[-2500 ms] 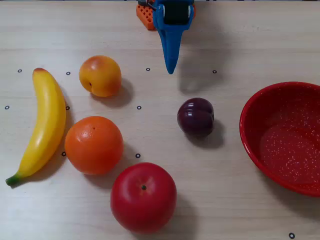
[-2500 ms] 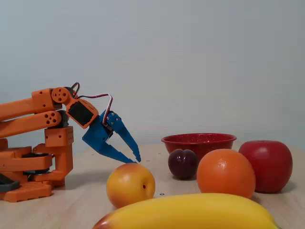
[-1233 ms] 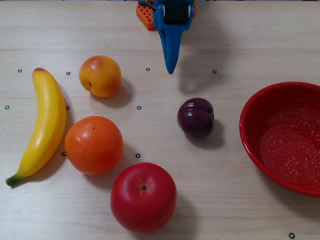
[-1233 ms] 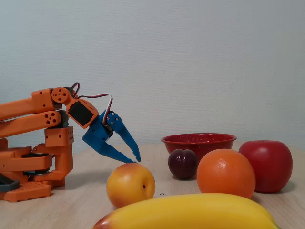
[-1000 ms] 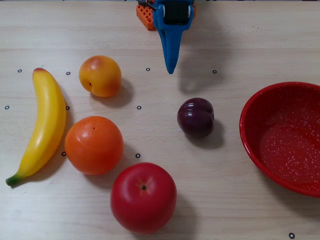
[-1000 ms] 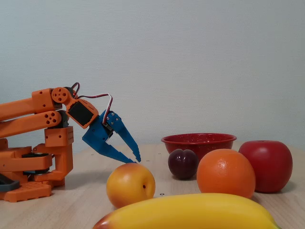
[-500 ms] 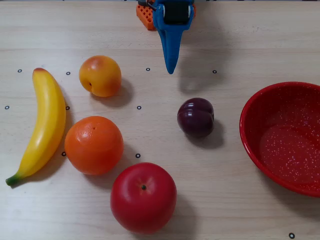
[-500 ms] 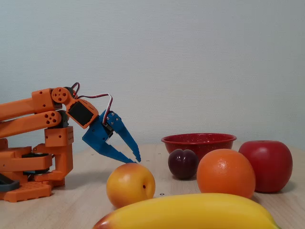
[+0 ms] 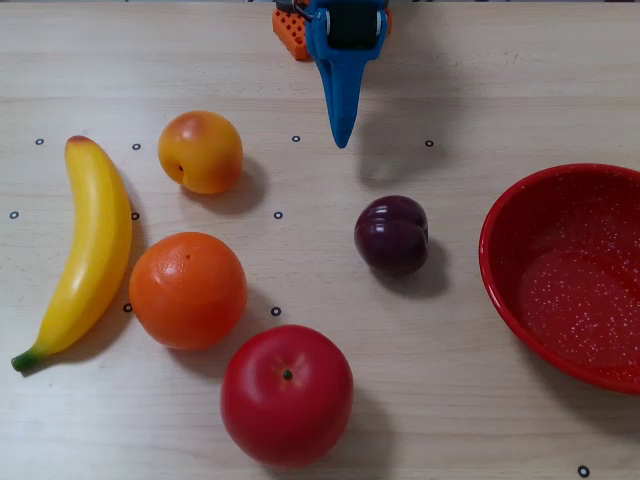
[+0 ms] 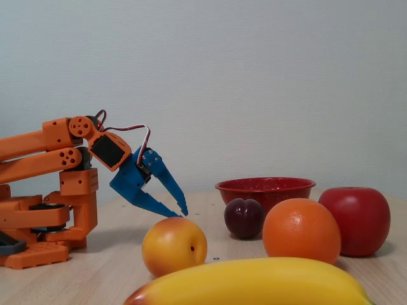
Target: Put plum in the red bowl.
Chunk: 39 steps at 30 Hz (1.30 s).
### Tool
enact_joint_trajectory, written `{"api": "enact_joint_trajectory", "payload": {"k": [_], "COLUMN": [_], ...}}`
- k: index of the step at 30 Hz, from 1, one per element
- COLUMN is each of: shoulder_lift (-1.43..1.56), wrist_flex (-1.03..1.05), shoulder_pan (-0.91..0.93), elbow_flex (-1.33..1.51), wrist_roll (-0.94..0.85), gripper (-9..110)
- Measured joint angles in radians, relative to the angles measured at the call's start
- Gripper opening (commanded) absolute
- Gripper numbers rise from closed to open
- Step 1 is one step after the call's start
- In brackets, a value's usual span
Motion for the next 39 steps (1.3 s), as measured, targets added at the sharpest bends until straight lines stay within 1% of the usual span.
{"api": "enact_joint_trajectory", "payload": {"k": [17, 20, 27, 31, 35, 39], "shoulder_lift": [0.0, 0.0, 0.0, -0.005, -0.087, -0.129], "wrist_flex": [0.0, 0.0, 0.0, 0.0, 0.0, -0.002], "shoulder_pan": [0.0, -0.023, -0.023, -0.021, -0.075, -0.091], "elbow_flex": [0.0, 0.0, 0.0, -0.057, -0.112, -0.124], "wrist_roll": [-0.002, -0.003, -0.055, -0.103, -0.158, -0.161], "gripper": [0, 0, 0, 0, 0, 0]}}
